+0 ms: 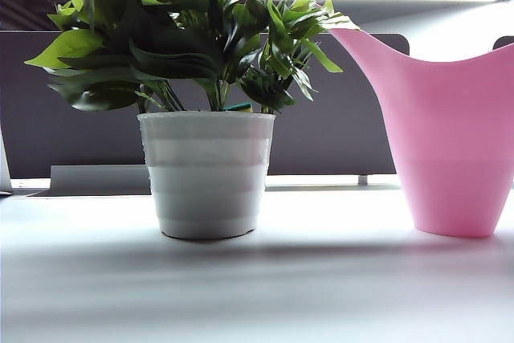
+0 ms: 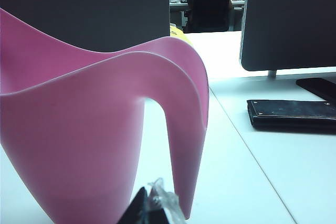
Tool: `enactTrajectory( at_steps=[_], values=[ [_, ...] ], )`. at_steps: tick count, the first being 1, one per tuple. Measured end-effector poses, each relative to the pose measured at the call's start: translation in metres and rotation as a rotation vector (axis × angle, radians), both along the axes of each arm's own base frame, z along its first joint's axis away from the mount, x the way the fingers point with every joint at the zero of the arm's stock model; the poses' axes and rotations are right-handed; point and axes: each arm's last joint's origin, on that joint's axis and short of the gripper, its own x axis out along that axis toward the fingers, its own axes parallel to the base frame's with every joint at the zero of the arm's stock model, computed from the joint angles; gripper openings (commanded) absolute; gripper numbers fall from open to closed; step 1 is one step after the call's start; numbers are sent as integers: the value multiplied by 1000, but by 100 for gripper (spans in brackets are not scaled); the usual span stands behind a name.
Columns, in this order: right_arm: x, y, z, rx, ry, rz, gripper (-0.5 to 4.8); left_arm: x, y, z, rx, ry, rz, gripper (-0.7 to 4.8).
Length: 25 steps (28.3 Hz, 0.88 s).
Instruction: Pick up the watering can from the table, water the potted plant, and put the can back.
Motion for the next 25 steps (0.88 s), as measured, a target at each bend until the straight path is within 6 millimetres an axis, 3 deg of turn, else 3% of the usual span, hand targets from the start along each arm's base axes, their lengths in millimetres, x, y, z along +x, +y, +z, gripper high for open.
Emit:
enactTrajectory(
  at_steps=[12, 15, 19, 21, 25],
  values=[
    [0, 0, 0, 0, 0, 0, -8, 0, -2, 0, 0, 0, -19, -5],
    [0, 0, 0, 0, 0, 0, -8, -1, -16, 0, 0, 0, -158, -5],
    [0, 0, 0, 32, -1, 4, -8, -11, -46, 0, 0, 0, -488, -5],
    [0, 0, -1, 93, 4, 8, 19, -18, -57, 0, 0, 0, -622, -5],
    [0, 0, -4, 152, 43, 15, 158, -24, -64, 0, 0, 0, -720, -5]
  ],
)
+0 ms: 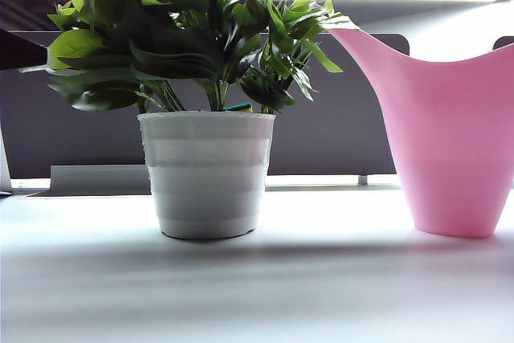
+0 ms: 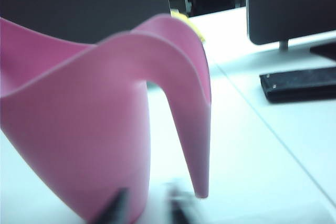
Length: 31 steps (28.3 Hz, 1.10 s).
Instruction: Pick up the watering can from the table, water the potted plant, and put the can back.
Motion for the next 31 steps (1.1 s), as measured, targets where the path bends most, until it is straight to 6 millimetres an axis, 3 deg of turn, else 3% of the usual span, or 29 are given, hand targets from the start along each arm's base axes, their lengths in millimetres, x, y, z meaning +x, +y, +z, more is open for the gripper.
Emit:
enactTrajectory(
  at_steps=[1, 4, 11, 14, 20, 27, 31],
  values=[
    [0, 0, -1, 9, 12, 0, 197, -1, -1, 0, 0, 0, -16, -5],
    [0, 0, -1, 8, 15, 0, 385, 0, -1, 0, 0, 0, -6, -5],
    [-2, -3, 16, -27, -42, -92, 392, 0, -1, 0, 0, 0, -6, -5],
    [5, -3, 14, -36, -8, -98, 392, 0, -1, 0, 0, 0, -6, -5],
    [33, -4, 12, -58, 67, -139, 392, 0, -1, 0, 0, 0, -6, -5],
    [83, -3, 15, -69, 130, -140, 391, 0, -1, 0, 0, 0, -6, -5],
    [98, -3, 8, -68, 122, -147, 391, 0, 0, 0, 0, 0, -5, -5]
  ],
)
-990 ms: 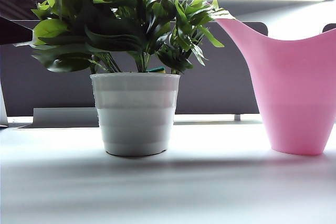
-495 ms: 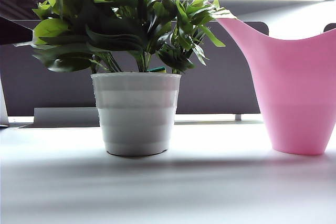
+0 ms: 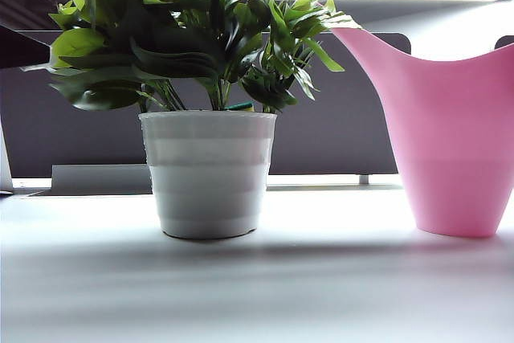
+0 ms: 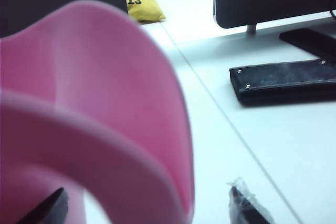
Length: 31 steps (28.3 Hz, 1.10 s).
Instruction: Pick up the watering can from the table, water the potted plant, and put the can back.
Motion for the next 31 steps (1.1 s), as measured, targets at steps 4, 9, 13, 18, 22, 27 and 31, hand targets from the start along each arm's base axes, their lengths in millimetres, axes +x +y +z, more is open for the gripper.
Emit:
enactTrajectory(
  at_steps=[4, 9, 13, 18, 22, 27, 31],
  values=[
    [9, -1, 2, -1, -21, -21, 391, 0, 0, 0, 0, 0, -1, -5],
    [23, -3, -3, -8, -1, -78, 343, 0, 0, 0, 0, 0, -1, -5],
    [31, -3, -2, -8, -2, -83, 115, 0, 0, 0, 0, 0, -1, -5],
    [32, -2, -3, -21, 2, -78, -8, 0, 0, 0, 0, 0, 0, -5],
    [32, -2, -3, -31, 3, -77, -8, 0, 0, 0, 0, 0, 0, -5],
    [30, -2, -1, -36, 8, -75, -9, 1, 1, 0, 0, 0, 8, -5],
    [22, -2, 8, -54, 15, -78, -9, 4, 4, 0, 0, 0, 59, -5]
  ],
)
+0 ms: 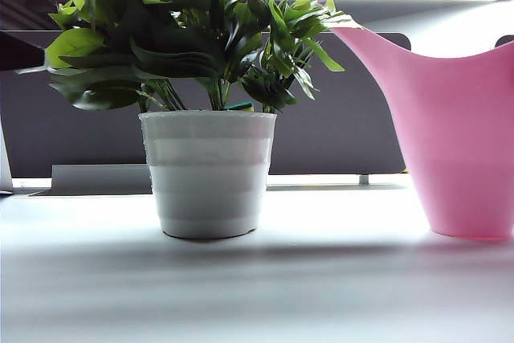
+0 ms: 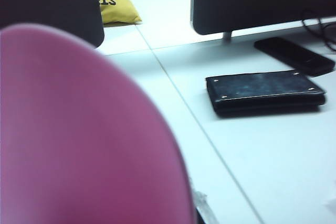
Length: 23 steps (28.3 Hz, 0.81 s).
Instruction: Pick up the watering can from the table, water the potted plant, and put the can back.
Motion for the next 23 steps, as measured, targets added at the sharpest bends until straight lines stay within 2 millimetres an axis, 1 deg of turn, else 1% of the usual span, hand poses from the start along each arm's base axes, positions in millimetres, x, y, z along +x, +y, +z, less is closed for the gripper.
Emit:
enactTrajectory(
  at_steps=[7, 14, 17, 23],
  values=[
    [-29, -1, 24, -45, 9, -16, -9, 5, 7, 0, 0, 0, 85, -5],
    [-65, -2, 50, -50, -72, -20, -9, 6, 8, 0, 0, 0, 107, -5],
    [-78, -2, 66, -81, -46, -17, -9, 6, 8, 0, 0, 0, 108, -5],
    [-103, -2, 89, -173, 13, -9, -9, 6, 8, 0, 0, 0, 108, -5]
  ],
)
